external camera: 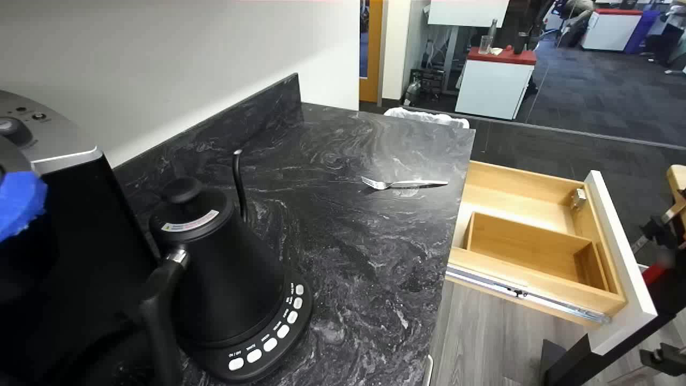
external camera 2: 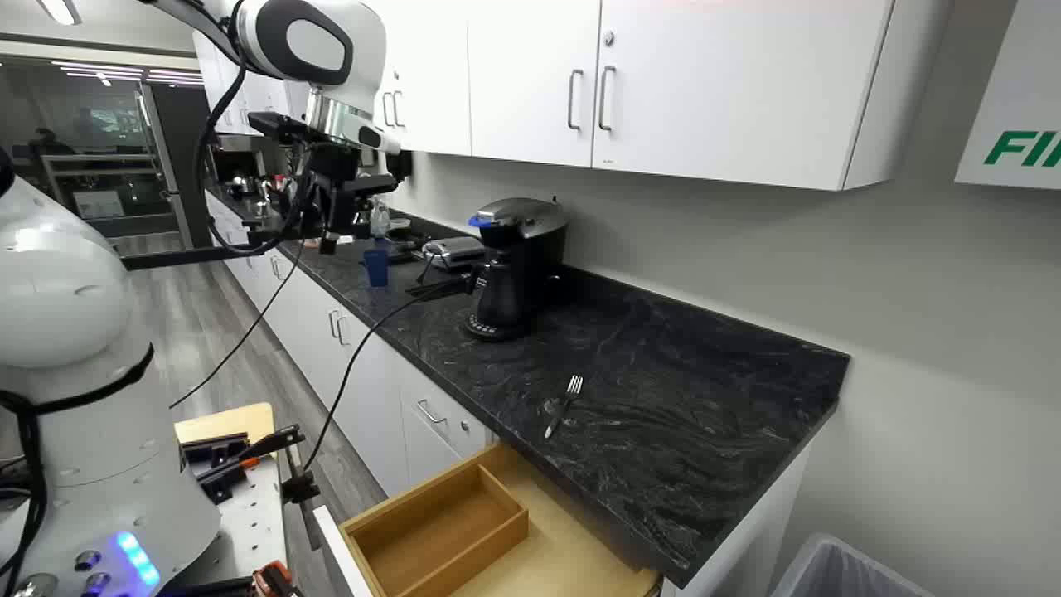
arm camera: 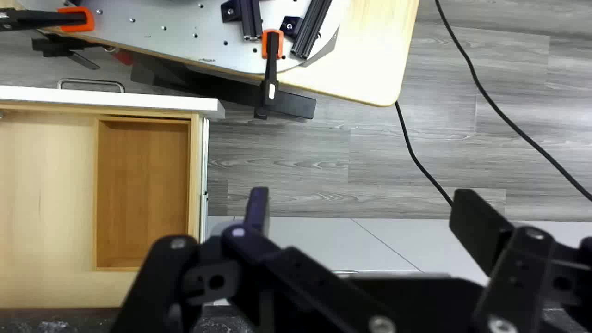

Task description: Put the fork into the open drawer.

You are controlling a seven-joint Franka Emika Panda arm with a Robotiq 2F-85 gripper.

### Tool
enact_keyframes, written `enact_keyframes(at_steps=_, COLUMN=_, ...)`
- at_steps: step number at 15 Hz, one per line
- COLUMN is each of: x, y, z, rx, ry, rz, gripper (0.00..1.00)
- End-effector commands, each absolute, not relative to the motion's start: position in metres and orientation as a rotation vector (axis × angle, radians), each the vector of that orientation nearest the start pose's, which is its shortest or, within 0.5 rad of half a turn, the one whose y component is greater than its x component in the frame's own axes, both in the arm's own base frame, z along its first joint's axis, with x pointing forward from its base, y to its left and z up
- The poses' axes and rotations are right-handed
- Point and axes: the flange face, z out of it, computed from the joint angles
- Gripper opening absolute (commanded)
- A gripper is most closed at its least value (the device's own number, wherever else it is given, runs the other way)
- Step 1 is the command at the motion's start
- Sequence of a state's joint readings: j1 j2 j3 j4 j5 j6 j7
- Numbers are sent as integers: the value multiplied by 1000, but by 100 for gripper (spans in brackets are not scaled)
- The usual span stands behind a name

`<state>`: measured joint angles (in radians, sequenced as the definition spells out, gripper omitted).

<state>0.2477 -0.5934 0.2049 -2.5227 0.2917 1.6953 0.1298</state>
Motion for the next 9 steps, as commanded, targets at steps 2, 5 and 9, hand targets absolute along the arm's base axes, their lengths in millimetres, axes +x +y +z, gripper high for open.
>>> enact_keyframes(at_steps=2, x=297, y=178, z=456, rx=-2998, ry=-306, rz=417, gripper=100)
enact_keyframes(at_steps=5, x=298, y=177, z=456, rx=-3000, ry=-307, rz=417, gripper=100)
enact_keyframes(at_steps=9, x=307, y=168, z=450, rx=-3018, ry=-328, rz=368, gripper=100)
